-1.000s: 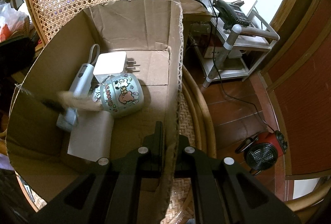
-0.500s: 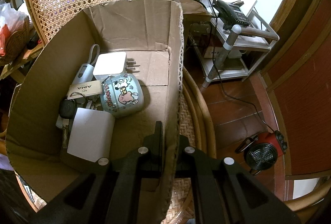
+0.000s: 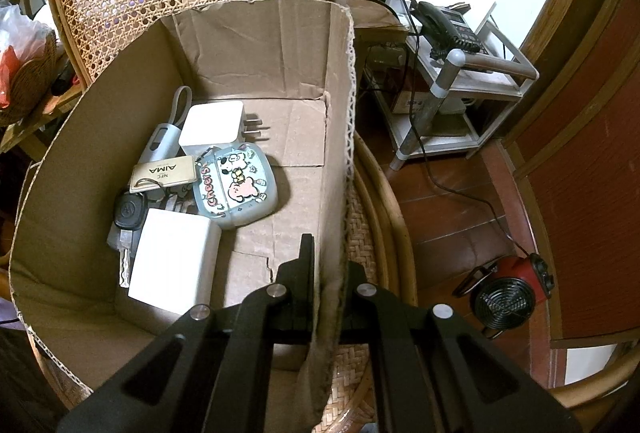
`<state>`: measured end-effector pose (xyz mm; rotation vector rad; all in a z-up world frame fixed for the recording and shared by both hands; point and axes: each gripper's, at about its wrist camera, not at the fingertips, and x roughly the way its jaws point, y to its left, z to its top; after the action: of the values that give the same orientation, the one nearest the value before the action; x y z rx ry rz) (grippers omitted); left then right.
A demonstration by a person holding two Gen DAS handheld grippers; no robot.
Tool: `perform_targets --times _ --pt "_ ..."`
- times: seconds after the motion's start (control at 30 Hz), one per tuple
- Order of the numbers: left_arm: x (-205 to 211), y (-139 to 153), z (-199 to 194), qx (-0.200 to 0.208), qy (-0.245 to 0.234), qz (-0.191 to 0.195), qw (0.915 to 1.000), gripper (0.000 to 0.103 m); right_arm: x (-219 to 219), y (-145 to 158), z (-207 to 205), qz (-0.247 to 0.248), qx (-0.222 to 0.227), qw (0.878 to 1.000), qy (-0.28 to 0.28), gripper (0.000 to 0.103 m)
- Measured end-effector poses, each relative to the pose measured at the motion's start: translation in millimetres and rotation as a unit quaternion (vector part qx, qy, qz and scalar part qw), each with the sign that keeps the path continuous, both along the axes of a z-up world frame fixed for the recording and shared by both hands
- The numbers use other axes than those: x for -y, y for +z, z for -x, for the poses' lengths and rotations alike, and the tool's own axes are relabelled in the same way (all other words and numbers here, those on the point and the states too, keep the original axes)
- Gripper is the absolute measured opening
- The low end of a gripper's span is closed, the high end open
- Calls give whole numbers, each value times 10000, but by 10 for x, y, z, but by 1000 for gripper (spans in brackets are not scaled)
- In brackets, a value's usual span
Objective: Organize rigid objects
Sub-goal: 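Move the left gripper to the flat white card and grasp it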
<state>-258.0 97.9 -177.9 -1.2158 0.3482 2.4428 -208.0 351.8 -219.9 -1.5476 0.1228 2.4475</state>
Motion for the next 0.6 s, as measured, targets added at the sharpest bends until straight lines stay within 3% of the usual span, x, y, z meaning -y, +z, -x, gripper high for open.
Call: perform_targets --times 0.13,0.4,0.6 --pt "158 -265 -60 307 181 234 9991 90 -26 11 6 -8 -4 10000 -7 7" --pt "368 -660 -55 931 853 156 9919 90 -42 13 13 -18 -8 10000 -10 7" --pt "378 -931 64 1311 1078 16 9855 89 -71 22 12 -35 -17 10000 -2 7"
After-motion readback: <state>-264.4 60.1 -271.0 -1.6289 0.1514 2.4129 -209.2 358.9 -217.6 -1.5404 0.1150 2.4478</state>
